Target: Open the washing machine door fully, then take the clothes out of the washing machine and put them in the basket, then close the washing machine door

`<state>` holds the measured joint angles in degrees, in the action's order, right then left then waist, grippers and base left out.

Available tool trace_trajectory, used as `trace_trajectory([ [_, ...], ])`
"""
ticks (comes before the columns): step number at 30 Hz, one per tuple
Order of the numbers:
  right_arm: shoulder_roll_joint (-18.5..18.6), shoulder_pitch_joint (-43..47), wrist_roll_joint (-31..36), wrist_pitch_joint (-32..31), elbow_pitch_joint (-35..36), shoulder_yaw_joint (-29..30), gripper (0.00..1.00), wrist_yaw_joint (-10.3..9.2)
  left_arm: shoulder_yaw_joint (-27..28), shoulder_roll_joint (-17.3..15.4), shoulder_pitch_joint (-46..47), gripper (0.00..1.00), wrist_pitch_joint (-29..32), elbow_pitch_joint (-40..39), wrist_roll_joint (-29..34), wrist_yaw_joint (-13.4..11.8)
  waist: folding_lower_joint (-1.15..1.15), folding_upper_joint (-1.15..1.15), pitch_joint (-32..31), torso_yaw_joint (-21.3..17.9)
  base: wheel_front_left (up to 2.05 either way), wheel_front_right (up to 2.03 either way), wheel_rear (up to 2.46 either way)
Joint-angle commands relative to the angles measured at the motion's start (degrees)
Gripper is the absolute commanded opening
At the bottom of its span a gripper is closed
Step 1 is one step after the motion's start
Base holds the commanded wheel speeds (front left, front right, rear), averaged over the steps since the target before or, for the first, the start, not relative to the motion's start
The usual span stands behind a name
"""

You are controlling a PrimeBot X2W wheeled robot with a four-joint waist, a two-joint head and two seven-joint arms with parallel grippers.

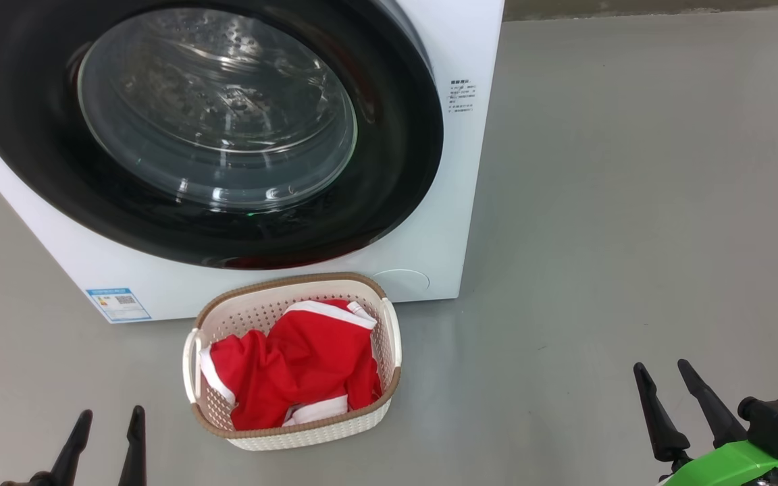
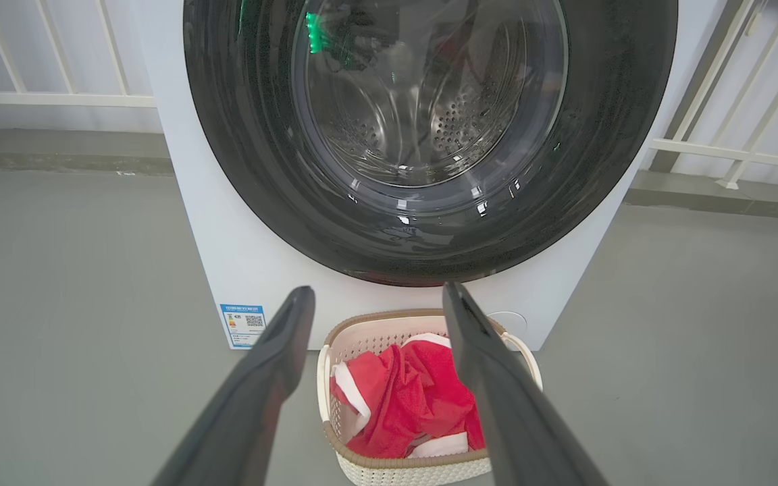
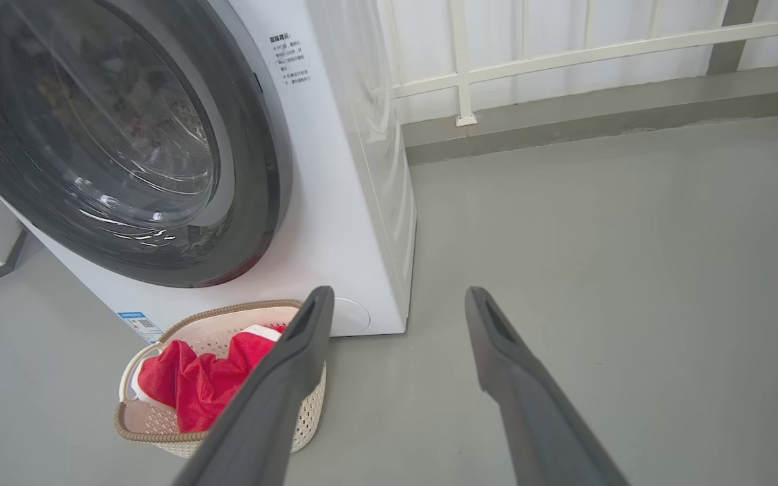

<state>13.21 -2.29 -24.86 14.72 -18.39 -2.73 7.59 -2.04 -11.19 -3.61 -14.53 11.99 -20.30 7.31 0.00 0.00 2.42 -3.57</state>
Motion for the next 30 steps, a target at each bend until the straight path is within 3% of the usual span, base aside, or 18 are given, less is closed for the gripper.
trace_trajectory([
  [1,1.2,-0.3,-0.1,0.3,1.3,-1.1,1.0,-0.1,2.1,-1.1,0.8,1.0,-0.5,-1.4,0.0,0.2,0.0,0.0,0.0,0.0,0.0,0.0,0.0],
  [4,1.2,-0.3,-0.1,0.3,1.3,-1.1,1.0,-0.1,2.0,-1.1,0.7,1.0,-0.5,-1.4,-0.2,0.2,0.0,0.0,-0.1,0.0,0.0,0.0,0.0],
  [5,0.0,0.0,0.0,0.0,0.0,0.0,0.0,0.0,0.0,0.0,0.0,0.0,0.0,0.0,0.0,0.0,0.0,0.0,-0.1,0.0,0.0,0.0,0.0],
  [10,-2.0,0.6,0.0,-0.1,-3.3,-0.5,0.0,0.0,-0.9,2.5,-0.6,0.0,0.4,3.1,-0.1,0.0,0.0,0.0,-0.1,0.0,0.0,0.0,0.0],
  [17,-2.4,0.5,-3.8,-1.2,-2.8,0.0,0.0,-0.01,-0.4,2.8,-0.2,0.0,1.5,2.9,-4.1,0.0,0.13,0.0,-0.3,0.2,0.0,0.0,0.0],
  [21,-2.7,0.3,-6.0,-1.9,-2.6,0.3,0.0,-0.01,-0.1,3.0,0.2,0.0,2.2,2.9,-6.4,0.0,0.01,0.0,-0.3,0.3,0.0,0.0,0.0],
  [30,-3.3,-0.1,-10.8,-3.4,-2.0,1.0,0.0,-0.02,0.5,3.3,1.0,0.0,3.6,2.9,-11.6,0.0,0.0,0.0,-0.4,0.6,0.0,0.0,0.0],
])
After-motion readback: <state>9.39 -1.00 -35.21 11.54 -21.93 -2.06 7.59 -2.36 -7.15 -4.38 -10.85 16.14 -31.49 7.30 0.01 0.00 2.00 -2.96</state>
